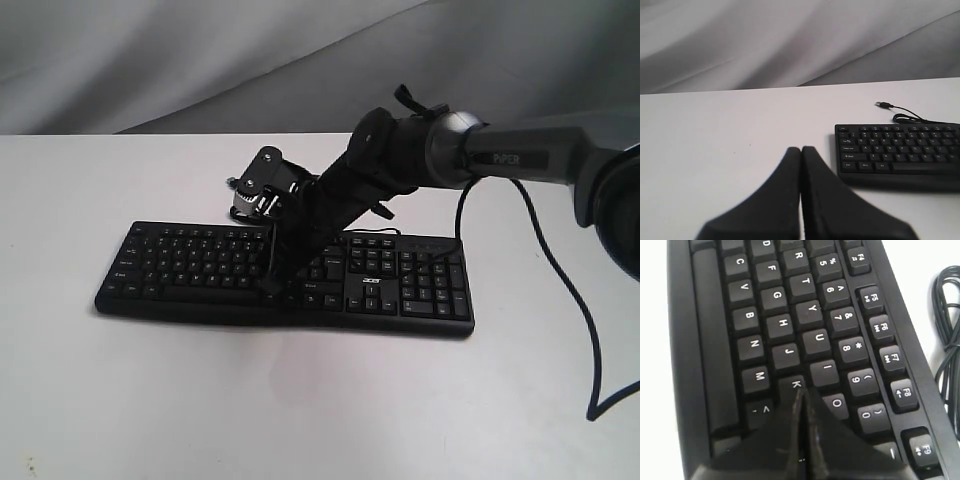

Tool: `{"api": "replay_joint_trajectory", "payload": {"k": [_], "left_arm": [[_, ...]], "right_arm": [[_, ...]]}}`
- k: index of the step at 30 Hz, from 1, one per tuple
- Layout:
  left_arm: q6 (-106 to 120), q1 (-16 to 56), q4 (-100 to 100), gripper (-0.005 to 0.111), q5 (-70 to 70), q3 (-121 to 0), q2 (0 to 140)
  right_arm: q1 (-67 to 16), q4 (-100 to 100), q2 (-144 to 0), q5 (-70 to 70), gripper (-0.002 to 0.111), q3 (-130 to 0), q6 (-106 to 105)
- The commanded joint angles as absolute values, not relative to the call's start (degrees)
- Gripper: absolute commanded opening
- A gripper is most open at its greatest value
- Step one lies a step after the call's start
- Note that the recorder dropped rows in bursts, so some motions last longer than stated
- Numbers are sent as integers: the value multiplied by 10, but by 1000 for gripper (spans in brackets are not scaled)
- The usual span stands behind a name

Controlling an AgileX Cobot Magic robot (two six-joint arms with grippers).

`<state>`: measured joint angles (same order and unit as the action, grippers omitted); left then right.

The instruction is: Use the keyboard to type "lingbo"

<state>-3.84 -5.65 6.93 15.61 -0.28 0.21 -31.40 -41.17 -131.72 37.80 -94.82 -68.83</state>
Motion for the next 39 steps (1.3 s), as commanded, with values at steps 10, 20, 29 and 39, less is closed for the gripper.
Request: {"api": "replay_joint_trajectory", "payload": {"k": [10, 20, 29, 39], "left_arm": [[-40, -57, 67, 1, 152, 0, 0], [-40, -57, 67, 1, 152, 0, 0], [-40, -57, 67, 1, 152, 0, 0], [-40, -57, 67, 1, 152, 0, 0]], "right_arm": [[-315, -405, -1330, 392, 0, -950, -687], [-320, -404, -1319, 381, 0, -992, -687], [-319, -406, -1339, 370, 0, -1007, -683], [-319, -420, -1352, 358, 0, -1007, -692]]}}
